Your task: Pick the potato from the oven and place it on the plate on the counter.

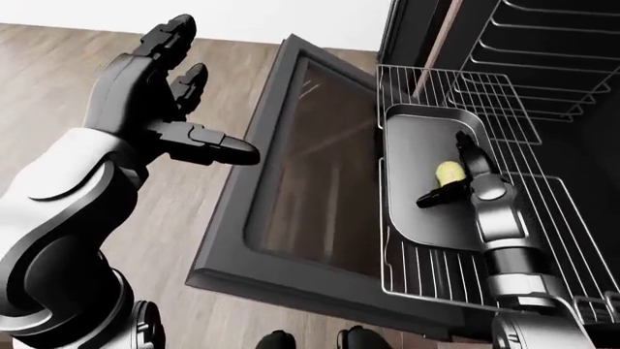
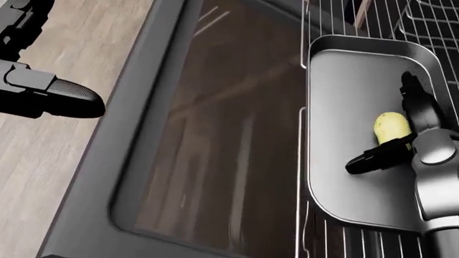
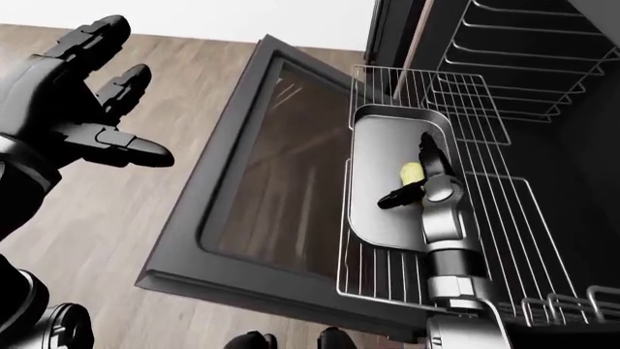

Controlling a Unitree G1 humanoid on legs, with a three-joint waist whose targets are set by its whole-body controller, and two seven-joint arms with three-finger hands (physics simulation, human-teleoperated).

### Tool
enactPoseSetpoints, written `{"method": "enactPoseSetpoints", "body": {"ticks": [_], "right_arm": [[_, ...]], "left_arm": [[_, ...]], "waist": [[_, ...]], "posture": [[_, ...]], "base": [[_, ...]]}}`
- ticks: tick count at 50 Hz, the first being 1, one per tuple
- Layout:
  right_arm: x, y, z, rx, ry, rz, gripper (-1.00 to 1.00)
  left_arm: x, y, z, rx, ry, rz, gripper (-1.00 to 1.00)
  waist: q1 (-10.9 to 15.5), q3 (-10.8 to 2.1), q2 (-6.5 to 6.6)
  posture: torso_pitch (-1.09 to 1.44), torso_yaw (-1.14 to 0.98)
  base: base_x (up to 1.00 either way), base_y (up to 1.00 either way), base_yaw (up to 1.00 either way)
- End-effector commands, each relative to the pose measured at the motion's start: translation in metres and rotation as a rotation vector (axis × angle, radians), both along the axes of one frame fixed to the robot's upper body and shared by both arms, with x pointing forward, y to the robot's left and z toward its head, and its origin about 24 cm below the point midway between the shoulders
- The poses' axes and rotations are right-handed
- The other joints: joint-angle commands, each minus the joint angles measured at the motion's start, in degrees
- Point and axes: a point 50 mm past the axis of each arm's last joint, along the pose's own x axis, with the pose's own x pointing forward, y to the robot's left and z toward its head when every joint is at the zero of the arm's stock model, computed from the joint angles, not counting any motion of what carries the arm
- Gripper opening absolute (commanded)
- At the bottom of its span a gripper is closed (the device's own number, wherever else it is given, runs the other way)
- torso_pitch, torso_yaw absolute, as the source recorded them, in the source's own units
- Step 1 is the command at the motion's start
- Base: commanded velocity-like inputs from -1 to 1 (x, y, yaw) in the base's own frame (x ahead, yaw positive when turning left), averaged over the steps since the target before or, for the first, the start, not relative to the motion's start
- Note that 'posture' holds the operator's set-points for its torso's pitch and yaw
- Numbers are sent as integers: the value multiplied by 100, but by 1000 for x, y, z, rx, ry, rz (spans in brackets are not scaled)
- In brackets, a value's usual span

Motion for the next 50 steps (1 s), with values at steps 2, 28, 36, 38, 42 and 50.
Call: {"method": "enactPoseSetpoints", "body": {"ticks": [2,28,36,38,42,50], "right_arm": [[3,-4,18,-34,-75,-4,100],[0,-15,-2,-120,-39,-35,30],[1,-10,-4,-163,-30,-26,6],[2,-8,-5,-178,-28,-22,4],[3,-5,-5,-199,-26,-15,-4],[5,-5,4,-213,-50,-15,-22]], "left_arm": [[-6,1,13,0,-84,6,100],[-6,1,12,-1,-82,0,100],[-7,2,13,-3,-81,2,100],[-6,2,12,-3,-81,1,100],[-5,2,13,-5,-82,0,100],[-5,1,14,-5,-84,-1,100]], "waist": [[3,-176,-11],[33,-49,-80],[38,-74,-93],[40,-78,-94],[40,-98,-93],[51,-104,-84]], "posture": [[55,0],[81,0],[89,0],[91,0],[95,0],[103,0]], "base": [[0,0,0],[0,0,0],[0,0,0],[0,0,0],[0,0,0],[0,0,0]]}}
